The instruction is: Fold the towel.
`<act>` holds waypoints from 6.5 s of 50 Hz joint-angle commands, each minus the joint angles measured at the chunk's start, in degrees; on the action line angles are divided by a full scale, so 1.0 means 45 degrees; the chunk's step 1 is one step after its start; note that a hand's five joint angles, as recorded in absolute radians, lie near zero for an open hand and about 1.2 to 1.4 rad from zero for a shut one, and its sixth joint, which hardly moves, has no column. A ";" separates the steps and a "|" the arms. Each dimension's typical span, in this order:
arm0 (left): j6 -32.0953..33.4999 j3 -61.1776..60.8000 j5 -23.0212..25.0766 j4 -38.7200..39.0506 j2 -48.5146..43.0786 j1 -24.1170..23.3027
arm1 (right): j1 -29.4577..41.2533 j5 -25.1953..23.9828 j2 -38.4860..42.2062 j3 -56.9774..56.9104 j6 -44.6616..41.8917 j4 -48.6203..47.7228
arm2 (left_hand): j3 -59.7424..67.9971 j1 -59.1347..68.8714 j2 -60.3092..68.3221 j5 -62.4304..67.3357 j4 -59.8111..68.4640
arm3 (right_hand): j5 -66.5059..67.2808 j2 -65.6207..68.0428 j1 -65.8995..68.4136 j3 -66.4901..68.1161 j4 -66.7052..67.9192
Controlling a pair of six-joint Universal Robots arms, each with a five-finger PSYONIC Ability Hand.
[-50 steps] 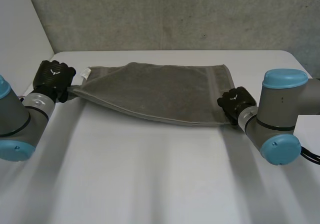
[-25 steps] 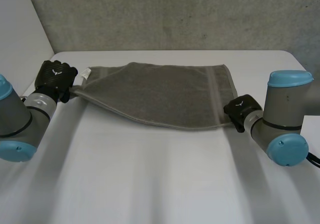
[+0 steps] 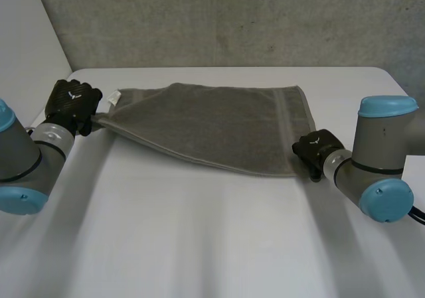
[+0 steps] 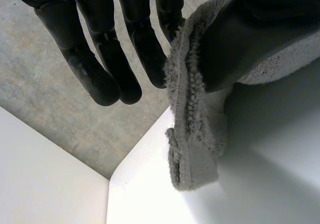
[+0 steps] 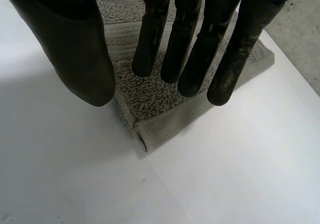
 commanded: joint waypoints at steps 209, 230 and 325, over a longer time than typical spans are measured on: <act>0.0118 0.8378 -0.1904 -0.5488 -0.4766 -0.2174 | -0.1119 -0.0714 0.2211 -0.7525 0.1042 0.2382 | -0.1963 -0.0713 -0.1577 -0.3444 -0.1507 | 0.6919 0.6526 0.6849 0.6734 0.6674; 0.0215 1.5526 -0.3115 -0.8164 -0.9492 -0.2369 | -0.0943 0.0399 0.5471 -1.1176 0.1042 0.0469 | -0.1963 -0.0713 -0.1577 -0.3444 -0.1507 | 0.6919 0.6526 0.6849 0.6734 0.6674; -0.3847 -0.2384 -0.0791 -0.1445 0.3476 -0.2467 | 0.2094 0.1476 0.0040 -0.4399 -0.4095 -0.2479 | -1.7433 -1.6184 -1.7048 -1.8915 -1.6977 | 0.6919 0.6526 0.6849 0.6734 0.6674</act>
